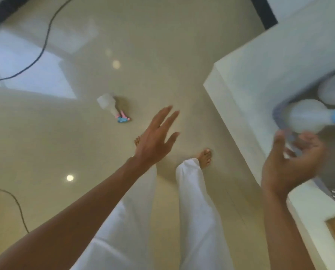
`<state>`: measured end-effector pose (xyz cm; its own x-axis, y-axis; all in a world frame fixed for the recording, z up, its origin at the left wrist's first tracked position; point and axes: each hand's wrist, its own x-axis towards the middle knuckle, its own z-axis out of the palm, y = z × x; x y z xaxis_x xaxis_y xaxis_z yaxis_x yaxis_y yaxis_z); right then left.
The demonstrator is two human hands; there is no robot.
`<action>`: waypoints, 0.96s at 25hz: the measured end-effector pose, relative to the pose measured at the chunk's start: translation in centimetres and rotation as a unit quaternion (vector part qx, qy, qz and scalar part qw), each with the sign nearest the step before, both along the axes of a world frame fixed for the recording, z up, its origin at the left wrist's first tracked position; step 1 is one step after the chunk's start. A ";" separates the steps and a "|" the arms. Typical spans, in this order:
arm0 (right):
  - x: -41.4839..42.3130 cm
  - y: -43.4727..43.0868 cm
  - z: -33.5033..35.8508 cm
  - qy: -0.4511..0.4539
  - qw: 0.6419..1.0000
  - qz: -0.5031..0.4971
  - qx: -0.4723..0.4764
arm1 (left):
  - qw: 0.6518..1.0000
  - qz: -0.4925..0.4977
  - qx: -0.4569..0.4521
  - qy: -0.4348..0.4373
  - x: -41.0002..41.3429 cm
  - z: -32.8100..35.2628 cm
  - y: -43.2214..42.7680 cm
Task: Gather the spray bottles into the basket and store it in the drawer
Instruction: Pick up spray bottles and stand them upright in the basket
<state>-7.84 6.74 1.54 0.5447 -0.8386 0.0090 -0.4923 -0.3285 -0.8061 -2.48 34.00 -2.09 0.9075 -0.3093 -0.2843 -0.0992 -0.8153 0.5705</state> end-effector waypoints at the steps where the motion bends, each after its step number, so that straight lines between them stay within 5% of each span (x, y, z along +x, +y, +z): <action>1: 0.4 2.5 -0.2 0.018 0.998 0.059 0.004 | 1.000 0.015 0.022 0.010 -0.4 -0.3 3.3; 4: 1.9 10.8 -1.2 0.087 0.964 0.250 0.006 | 0.995 0.054 0.075 0.038 -1.3 -1.6 12.6; 8: 3.9 20.8 -3.6 0.224 0.868 0.443 -0.017 | 0.984 0.053 0.142 0.096 -1.2 -4.4 22.8; 18: 8.2 38.6 -19.7 0.416 0.716 0.551 -0.105 | 0.955 -0.085 0.253 0.133 4.6 -18.2 32.7; 24: 10.7 41.8 -32.4 0.448 0.615 0.632 -0.146 | 0.893 -0.224 0.380 0.089 10.4 -29.7 32.2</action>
